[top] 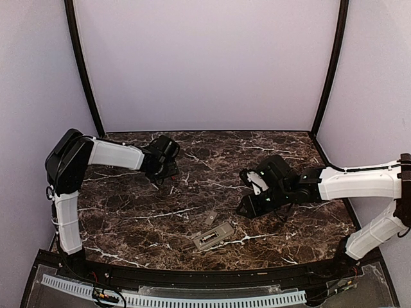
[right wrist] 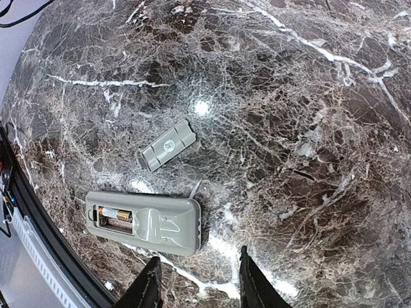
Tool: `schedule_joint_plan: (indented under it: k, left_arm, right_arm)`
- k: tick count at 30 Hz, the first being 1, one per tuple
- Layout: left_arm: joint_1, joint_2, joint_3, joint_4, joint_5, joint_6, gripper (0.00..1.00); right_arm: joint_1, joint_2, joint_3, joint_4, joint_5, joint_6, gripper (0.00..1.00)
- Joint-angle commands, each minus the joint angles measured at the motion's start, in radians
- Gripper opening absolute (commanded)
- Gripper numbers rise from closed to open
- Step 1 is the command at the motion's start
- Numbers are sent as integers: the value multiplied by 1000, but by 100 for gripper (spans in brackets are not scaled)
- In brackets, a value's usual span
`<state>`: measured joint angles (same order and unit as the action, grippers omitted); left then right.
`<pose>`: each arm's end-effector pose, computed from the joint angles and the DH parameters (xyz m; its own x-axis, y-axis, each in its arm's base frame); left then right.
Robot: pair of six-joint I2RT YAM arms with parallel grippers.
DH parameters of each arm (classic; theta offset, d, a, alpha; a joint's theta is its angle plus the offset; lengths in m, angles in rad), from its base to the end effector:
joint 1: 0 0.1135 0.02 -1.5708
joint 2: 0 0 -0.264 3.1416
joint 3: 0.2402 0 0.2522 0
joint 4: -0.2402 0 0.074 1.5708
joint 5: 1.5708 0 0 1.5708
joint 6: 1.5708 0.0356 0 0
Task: Load the batteries into the remote control
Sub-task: Pick up the battery from the center of the board.
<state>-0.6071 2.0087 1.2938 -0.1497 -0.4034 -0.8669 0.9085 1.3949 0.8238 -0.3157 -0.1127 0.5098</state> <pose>0.3575 -0.2313 0.1561 -0.6449 -0.4057 -0.6477 -0.2722 0.9138 -0.3014 0.1699 0.2244 0.2067 -0.8197 -0.2626 -0.5090 -0.4895 0.7827 0.3844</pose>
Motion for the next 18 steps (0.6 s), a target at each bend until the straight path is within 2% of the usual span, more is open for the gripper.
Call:
schedule_joint_plan:
  k: [1, 6, 12, 18]
  left_arm:
    - [-8, 18, 28, -76, -1, -24, 72]
    - [-11, 78, 100, -197, -27, -53, 69]
    - [-25, 91, 87, -209, -17, -66, 66]
    - [-34, 90, 52, -205, -2, -93, 51]
  right_arm:
    - [-10, -5, -14, 13, 2, -4, 38]
    - [-9, -3, -17, 14, 2, 0, 38]
    - [-10, -14, -28, 18, 2, 7, 38]
    - [-10, -14, -29, 17, 1, 9, 38]
